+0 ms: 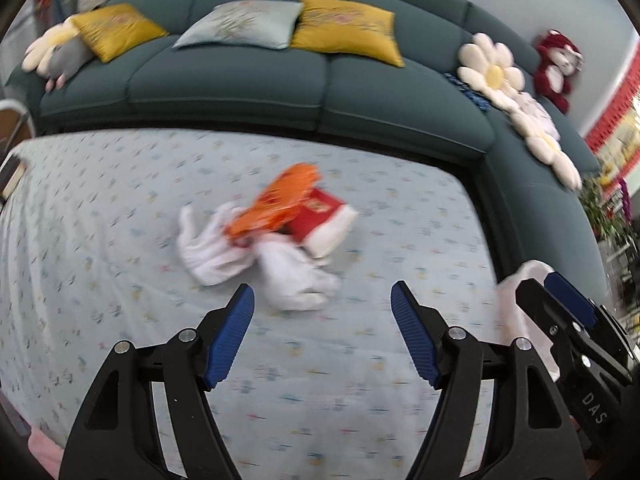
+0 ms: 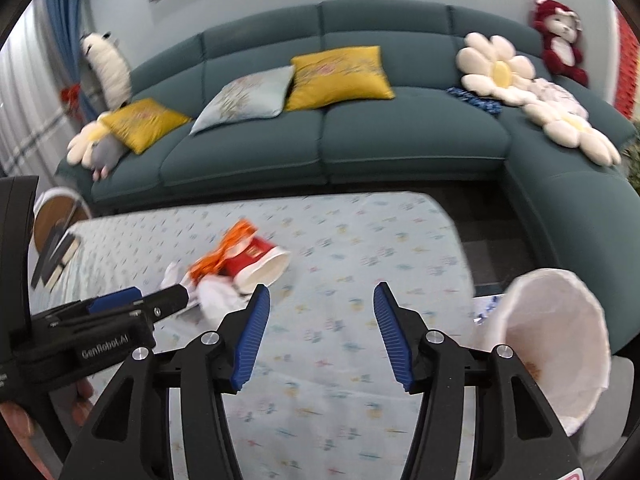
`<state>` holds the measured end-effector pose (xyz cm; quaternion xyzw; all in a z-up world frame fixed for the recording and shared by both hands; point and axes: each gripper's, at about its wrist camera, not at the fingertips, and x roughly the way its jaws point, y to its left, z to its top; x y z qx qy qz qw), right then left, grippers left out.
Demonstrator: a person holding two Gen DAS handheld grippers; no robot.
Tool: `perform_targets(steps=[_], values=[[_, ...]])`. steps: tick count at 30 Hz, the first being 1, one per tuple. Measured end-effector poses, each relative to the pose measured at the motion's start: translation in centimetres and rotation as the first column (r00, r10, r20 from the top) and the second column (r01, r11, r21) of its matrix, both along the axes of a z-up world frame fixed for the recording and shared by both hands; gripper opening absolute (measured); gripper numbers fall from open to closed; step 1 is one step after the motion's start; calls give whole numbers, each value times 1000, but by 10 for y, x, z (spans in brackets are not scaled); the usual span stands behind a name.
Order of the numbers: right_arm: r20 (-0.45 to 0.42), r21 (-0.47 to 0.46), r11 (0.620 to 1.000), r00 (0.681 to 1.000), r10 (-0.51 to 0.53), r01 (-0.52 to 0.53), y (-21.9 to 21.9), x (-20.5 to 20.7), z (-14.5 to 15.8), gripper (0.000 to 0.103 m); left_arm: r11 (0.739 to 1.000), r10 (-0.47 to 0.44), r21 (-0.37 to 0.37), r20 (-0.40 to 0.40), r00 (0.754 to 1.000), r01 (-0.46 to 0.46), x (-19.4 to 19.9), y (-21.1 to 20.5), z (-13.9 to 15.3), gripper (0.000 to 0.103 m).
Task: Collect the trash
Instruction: 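Move both tools back toward the white gloves on the table, then grasp a white glove with the left tool while the right tool grasps the other glove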
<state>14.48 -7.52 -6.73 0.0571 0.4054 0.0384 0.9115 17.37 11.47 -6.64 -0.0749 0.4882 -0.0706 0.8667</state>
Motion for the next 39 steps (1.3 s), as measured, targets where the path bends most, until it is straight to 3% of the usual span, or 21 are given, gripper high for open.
perform_targets(steps=[8,13,21,27,32,34,37,39], values=[[-82,12,997,994,73,-73,61,35,-36,53,997,58,54,-50,997,-55,23,64,-35,72],[-141,8,994,984,113,-113,98,57,-66,53,995,96,51,-95,991,-91,46,95,-64,73],[-210,-8,990,968,134,-139,133,85,-108,53,996,71,66,-129,989,-63,75,102,-100,73],[-244,-15,991,962,124,-131,139,101,-130,53,998,60,27,-161,985,-56,89,101,-121,71],[-279,-12,994,955,105,-112,136,105,-146,49,998,54,29,-158,986,-50,91,98,-130,50],[-295,-12,994,950,104,-112,134,104,-152,33,999,46,19,-159,986,-44,89,97,-129,32],[-298,2,993,948,113,-118,131,98,-151,17,999,51,-3,-163,985,-52,84,99,-127,17],[-295,4,992,948,120,-124,129,94,-147,13,998,61,-3,-158,986,-62,78,101,-123,11]])
